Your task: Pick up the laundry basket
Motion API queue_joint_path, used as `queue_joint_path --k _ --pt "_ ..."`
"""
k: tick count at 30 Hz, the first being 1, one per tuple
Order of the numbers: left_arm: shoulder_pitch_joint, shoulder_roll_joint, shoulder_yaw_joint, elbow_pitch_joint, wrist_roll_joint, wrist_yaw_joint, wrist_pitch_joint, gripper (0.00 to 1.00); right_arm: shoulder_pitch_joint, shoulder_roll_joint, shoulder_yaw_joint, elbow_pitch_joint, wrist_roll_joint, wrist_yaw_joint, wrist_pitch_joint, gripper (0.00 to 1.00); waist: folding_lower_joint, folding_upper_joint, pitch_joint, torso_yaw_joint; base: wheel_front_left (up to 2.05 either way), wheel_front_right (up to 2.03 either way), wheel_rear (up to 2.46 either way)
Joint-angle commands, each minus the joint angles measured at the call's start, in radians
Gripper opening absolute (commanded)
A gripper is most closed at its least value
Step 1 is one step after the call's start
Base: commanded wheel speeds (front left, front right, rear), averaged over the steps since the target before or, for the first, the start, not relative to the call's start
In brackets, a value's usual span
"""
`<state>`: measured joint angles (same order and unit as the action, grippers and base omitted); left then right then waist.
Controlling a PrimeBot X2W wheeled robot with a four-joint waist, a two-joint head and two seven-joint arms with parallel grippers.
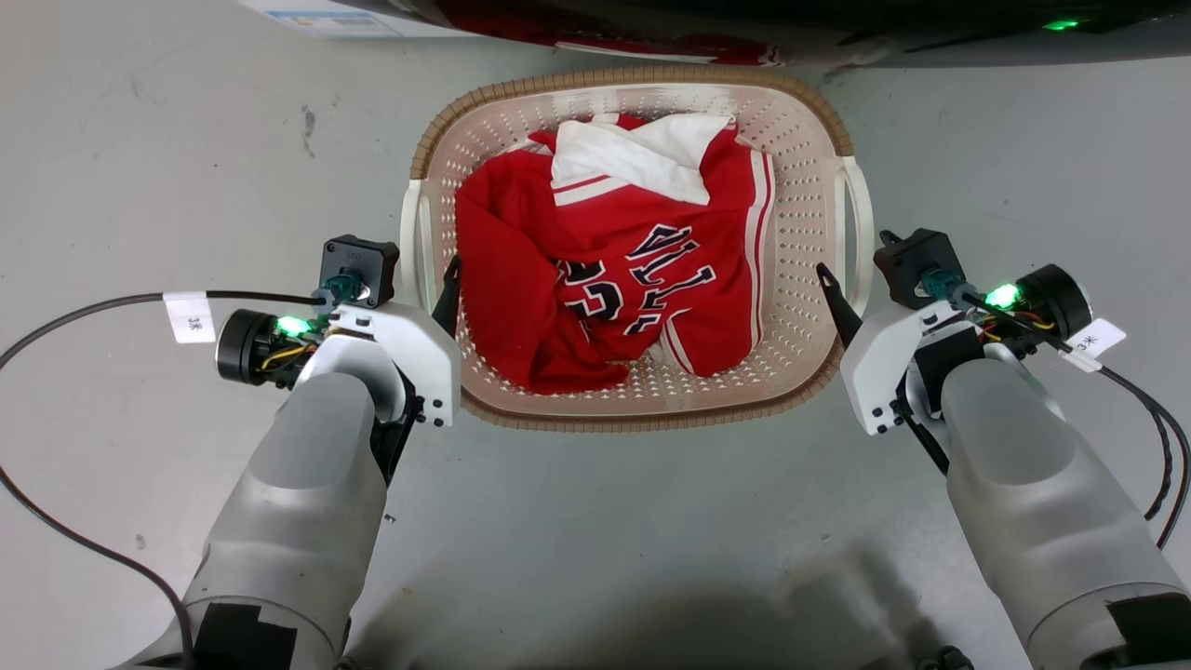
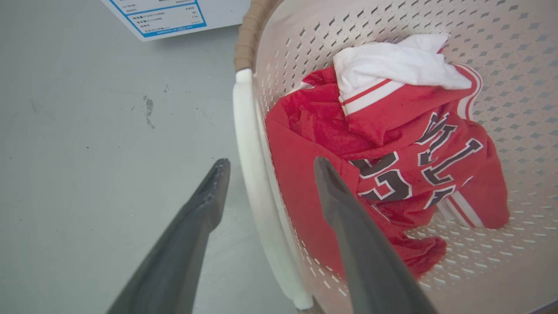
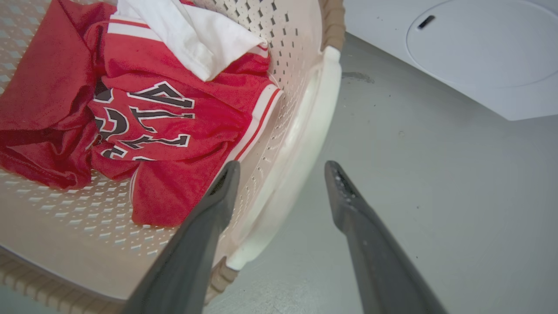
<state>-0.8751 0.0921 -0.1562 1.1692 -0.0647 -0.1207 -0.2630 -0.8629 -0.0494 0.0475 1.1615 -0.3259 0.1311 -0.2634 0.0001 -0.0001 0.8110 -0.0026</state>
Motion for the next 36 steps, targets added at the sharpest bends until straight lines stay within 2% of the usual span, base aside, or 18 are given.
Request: queue_joint_path --k 1,11,12,13,25,36 --pt "-0.015 -0.001 -0.002 0.003 -0.001 -0.003 -0.003 1.0 -0.016 -0.002 -0.002 0.008 -0.008 -0.001 -0.002 1.0 -0.0001 0.0001 0.004 0.001 0.0 0.0 0.0" --pt "-0.033 -0.008 -0.023 0.028 -0.005 0.001 -0.003 1.0 -0.056 -0.002 -0.008 0.082 -0.009 -0.001 0.01 1.0 -0.0001 0.0001 0.031 0.004 0.0 0.0 0.0" --pt "-0.035 -0.008 -0.026 0.028 -0.006 0.0 -0.003 0.62 -0.06 -0.002 -0.009 0.083 -0.006 -0.001 0.012 0.35 -0.0001 0.0001 0.033 0.004 0.0 0.0 0.0" --pt "-0.034 -0.009 -0.03 0.034 -0.006 -0.001 -0.003 0.0 -0.063 -0.002 -0.01 0.083 -0.005 -0.001 0.01 0.0 -0.0001 0.0001 0.034 0.003 0.0 0.0 0.0" --pt "-0.027 -0.016 -0.062 0.059 -0.024 -0.007 -0.003 0.0 -0.047 -0.003 0.021 0.109 0.039 -0.001 0.022 0.0 -0.0001 0.0001 -0.02 0.0 0.0 0.0 0.0" --pt "0.022 -0.02 -0.089 0.106 -0.05 -0.009 0.032 0.0 0.021 -0.002 0.152 0.123 0.163 -0.001 0.102 0.0 -0.0001 0.0001 -0.183 -0.012 0.0 0.0 0.0"
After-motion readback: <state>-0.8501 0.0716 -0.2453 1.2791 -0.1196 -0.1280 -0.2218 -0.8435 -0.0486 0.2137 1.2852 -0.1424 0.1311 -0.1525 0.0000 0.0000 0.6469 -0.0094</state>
